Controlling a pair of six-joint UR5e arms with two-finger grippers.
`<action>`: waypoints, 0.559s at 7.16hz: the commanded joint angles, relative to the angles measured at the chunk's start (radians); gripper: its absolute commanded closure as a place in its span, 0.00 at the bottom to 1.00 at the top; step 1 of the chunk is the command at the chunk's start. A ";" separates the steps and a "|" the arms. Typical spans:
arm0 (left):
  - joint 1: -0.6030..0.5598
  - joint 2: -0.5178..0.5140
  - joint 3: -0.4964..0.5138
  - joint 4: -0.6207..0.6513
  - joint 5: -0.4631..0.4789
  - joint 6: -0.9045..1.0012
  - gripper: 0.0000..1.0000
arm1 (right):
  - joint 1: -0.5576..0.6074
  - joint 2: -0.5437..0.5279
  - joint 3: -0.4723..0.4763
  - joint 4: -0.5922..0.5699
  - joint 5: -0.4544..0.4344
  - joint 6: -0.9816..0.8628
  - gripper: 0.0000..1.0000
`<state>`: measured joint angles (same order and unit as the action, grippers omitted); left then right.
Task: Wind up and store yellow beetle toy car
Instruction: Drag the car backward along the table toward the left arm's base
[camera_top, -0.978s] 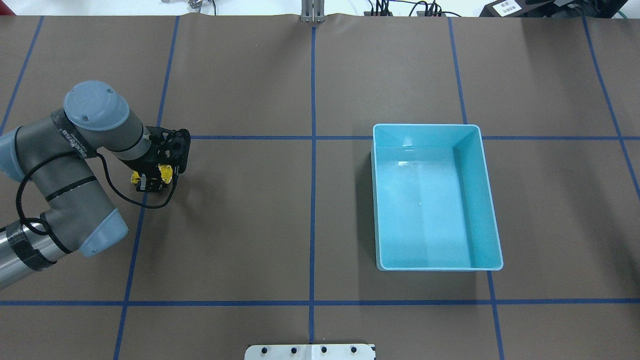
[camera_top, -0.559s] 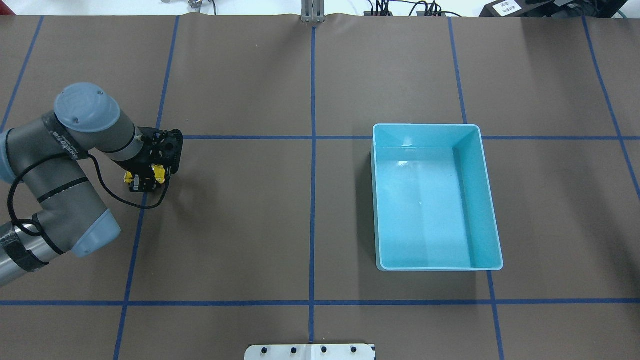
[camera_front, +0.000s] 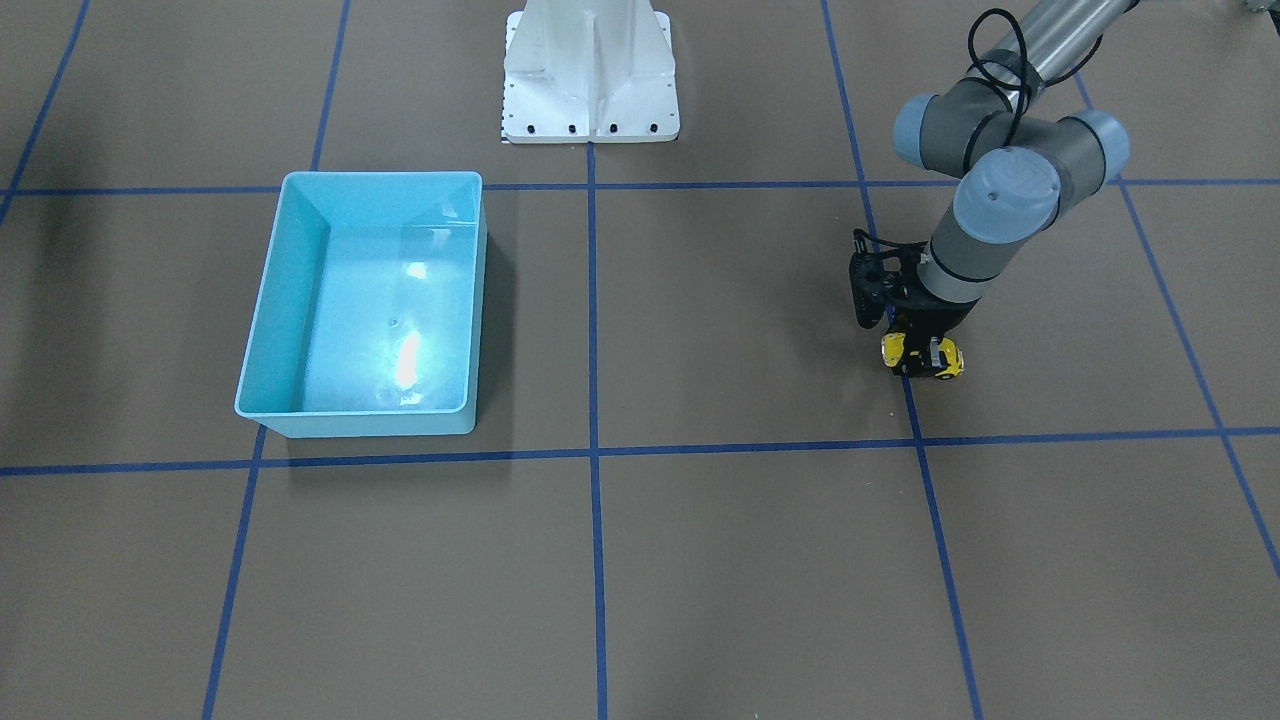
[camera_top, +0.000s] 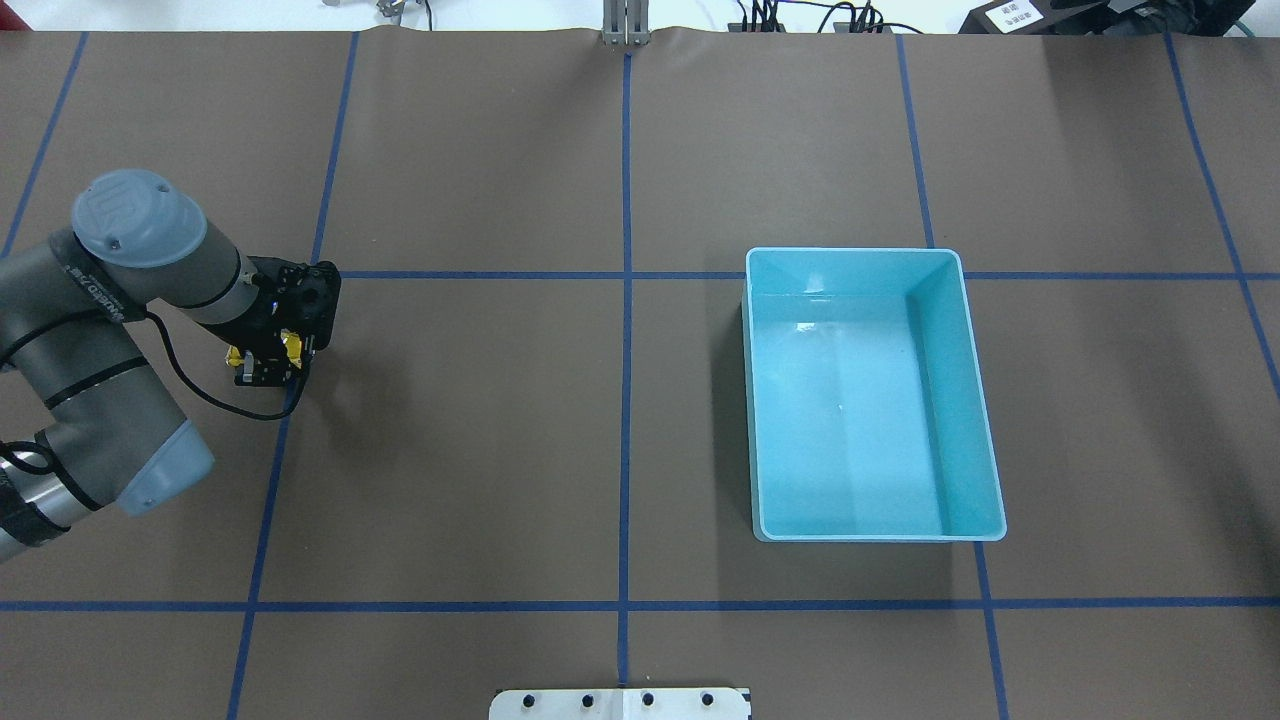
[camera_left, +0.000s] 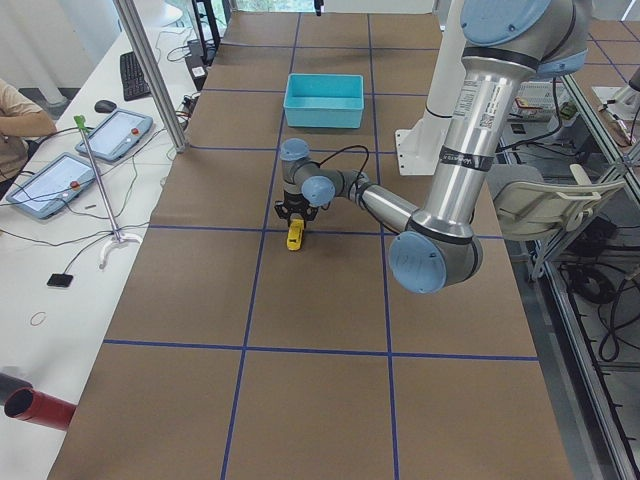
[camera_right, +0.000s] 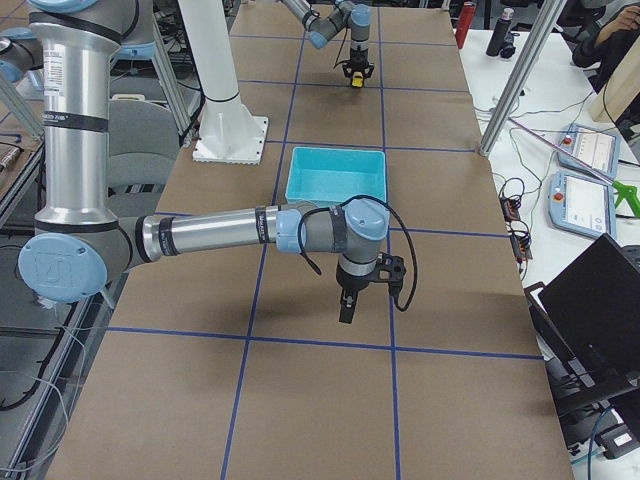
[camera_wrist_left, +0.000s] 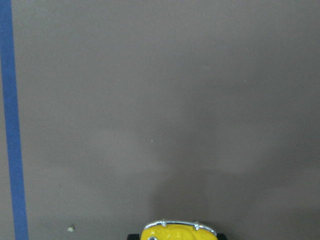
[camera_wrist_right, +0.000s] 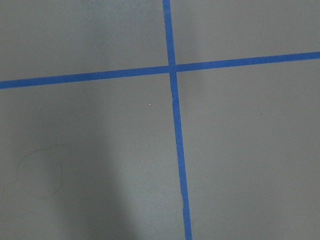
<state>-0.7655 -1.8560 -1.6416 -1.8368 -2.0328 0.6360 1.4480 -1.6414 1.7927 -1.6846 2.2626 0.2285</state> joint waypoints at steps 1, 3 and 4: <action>-0.012 0.018 0.000 -0.019 -0.018 0.017 1.00 | 0.000 0.000 -0.001 -0.001 0.000 0.000 0.00; -0.017 0.034 0.002 -0.039 -0.021 0.017 1.00 | 0.000 0.000 -0.001 -0.001 0.000 0.000 0.00; -0.020 0.047 0.002 -0.047 -0.029 0.024 1.00 | 0.000 0.000 -0.003 -0.001 0.000 0.000 0.00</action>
<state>-0.7818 -1.8222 -1.6404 -1.8726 -2.0547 0.6545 1.4481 -1.6413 1.7913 -1.6858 2.2626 0.2285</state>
